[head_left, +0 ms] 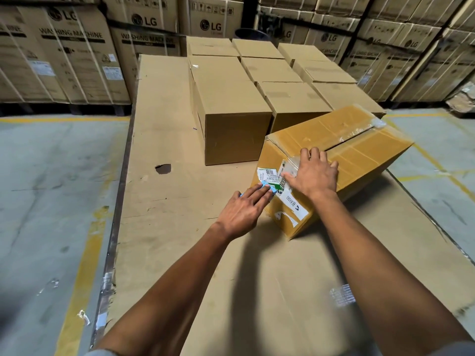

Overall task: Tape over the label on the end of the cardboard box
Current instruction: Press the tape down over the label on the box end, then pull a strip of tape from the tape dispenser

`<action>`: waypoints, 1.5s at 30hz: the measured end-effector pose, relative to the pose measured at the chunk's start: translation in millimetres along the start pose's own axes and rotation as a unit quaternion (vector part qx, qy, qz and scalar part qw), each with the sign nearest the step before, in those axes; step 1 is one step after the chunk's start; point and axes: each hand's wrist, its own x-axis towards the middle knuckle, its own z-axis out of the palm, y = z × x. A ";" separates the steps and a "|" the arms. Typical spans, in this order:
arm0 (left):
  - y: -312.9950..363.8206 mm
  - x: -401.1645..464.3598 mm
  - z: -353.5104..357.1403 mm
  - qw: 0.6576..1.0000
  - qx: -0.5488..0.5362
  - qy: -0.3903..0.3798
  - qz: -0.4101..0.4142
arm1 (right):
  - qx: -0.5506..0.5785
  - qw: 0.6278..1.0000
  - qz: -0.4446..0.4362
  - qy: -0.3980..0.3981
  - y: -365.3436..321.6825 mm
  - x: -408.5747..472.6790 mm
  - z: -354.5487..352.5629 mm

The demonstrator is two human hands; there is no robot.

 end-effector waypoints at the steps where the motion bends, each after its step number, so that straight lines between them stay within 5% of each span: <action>1: -0.2 -0.7 -2.2 1.000 0.000 0.010 -0.003 | -0.008 1.000 -0.004 -0.010 -0.2 -0.3 -1.0; 5: 1.2 0.0 -14.6 0.999 0.011 0.040 -0.004 | 0.026 0.999 -0.015 -0.020 5.7 -2.1 -1.9; 9: 3.4 5.0 -25.3 0.997 0.003 0.071 -0.004 | 0.245 0.965 -0.069 0.065 14.5 -11.5 -1.1; 12: 5.8 7.8 -37.5 0.985 -0.113 0.129 -0.027 | 0.359 0.917 -0.156 0.071 14.3 -22.6 -4.2; 15: 10.1 11.4 -58.4 0.938 -0.276 0.170 -0.125 | 0.440 0.882 -0.170 0.003 11.9 -28.5 -9.1; 17: 13.5 14.4 -71.6 0.894 -0.366 0.168 -0.194 | 0.542 0.823 -0.139 -0.099 9.8 -28.6 -17.0; 21: 15.6 19.1 -91.6 0.788 -0.542 0.142 -0.254 | 0.717 0.637 -0.055 -0.276 10.4 -32.0 -20.8; 25: 18.0 18.4 -104.4 0.715 -0.648 0.083 -0.250 | 0.777 0.537 -0.018 -0.330 4.0 -43.8 -12.0; 28: 19.3 16.6 -103.1 0.688 -0.669 0.083 -0.268 | 0.812 0.498 0.017 -0.306 -2.0 -44.4 -7.6; 31: 23.9 14.8 -102.1 0.724 -0.617 0.111 -0.289 | 0.815 0.501 0.046 -0.287 -7.8 -44.2 -1.8; 34: 29.2 12.1 -104.2 0.839 -0.451 0.138 -0.271 | 0.822 0.499 0.090 -0.260 -14.3 -41.3 1.1; 36: 27.1 9.8 -103.4 0.929 -0.271 0.141 -0.208 | 0.821 0.502 0.120 -0.246 -19.8 -37.6 1.4; 38: 27.5 9.1 -105.4 0.981 -0.102 0.119 -0.118 | 0.809 0.521 0.143 -0.232 -26.6 -34.6 2.2; 41: 31.7 9.5 -107.9 0.995 0.042 0.084 -0.016 | 0.794 0.541 0.169 -0.218 -35.9 -33.2 2.8; 45: 27.4 6.0 -101.3 0.993 0.115 0.037 -0.018 | 0.798 0.519 0.184 -0.244 -42.6 -33.2 3.5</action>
